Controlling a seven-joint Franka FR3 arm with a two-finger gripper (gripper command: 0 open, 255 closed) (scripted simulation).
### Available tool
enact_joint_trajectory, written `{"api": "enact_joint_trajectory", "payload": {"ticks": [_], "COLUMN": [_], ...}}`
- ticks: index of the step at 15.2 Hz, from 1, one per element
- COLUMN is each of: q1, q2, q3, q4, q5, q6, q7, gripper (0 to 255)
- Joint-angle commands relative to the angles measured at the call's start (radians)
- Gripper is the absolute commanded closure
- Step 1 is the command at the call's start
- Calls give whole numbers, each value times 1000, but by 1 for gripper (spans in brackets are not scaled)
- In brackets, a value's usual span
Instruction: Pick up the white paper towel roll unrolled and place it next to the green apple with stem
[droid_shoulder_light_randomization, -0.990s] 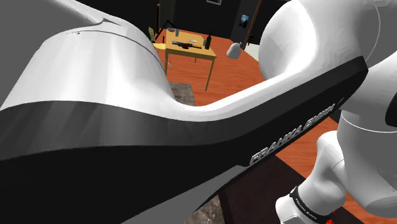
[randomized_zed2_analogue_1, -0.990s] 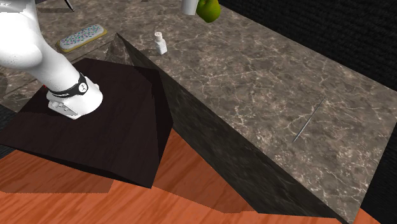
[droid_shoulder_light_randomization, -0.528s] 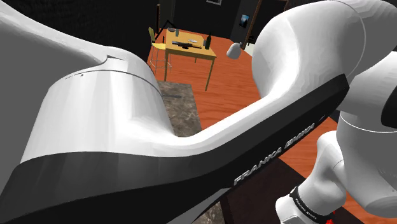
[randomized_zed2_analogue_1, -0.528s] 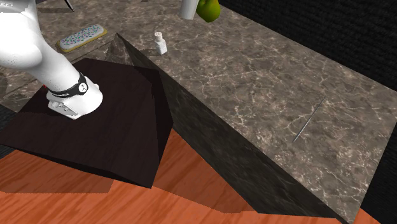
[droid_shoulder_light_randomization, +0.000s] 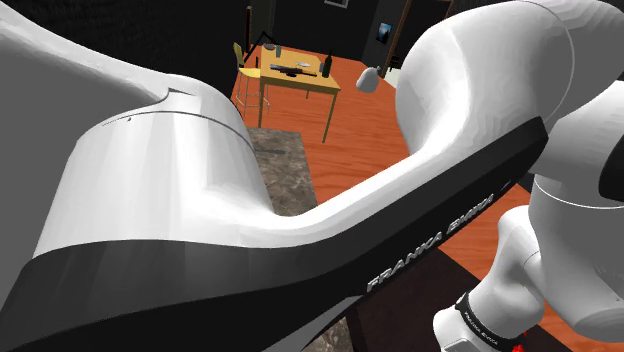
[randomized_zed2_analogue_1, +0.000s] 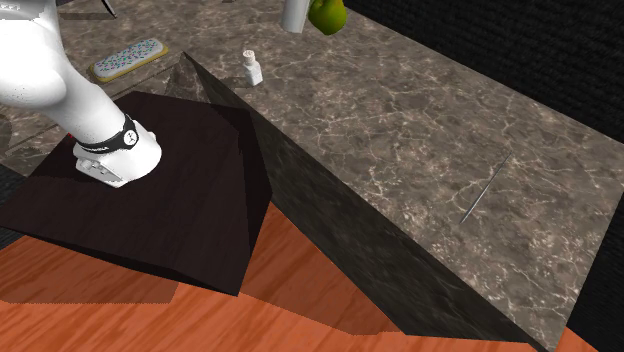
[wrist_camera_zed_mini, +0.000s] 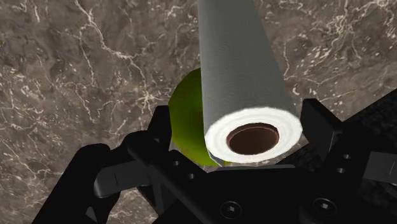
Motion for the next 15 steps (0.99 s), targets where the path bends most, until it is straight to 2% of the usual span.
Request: {"api": "enact_joint_trajectory", "payload": {"ticks": [1, 3, 7, 15], "q1": [0, 0, 19, 19], "q2": [0, 0, -14, -14], "q3": [0, 0, 8, 8], "q4": [0, 0, 106, 106], "q5": [0, 0, 12, 12], "q6": [0, 0, -117, -117], "q7": [0, 0, -14, -14], "gripper": [0, 0, 0, 0]}}
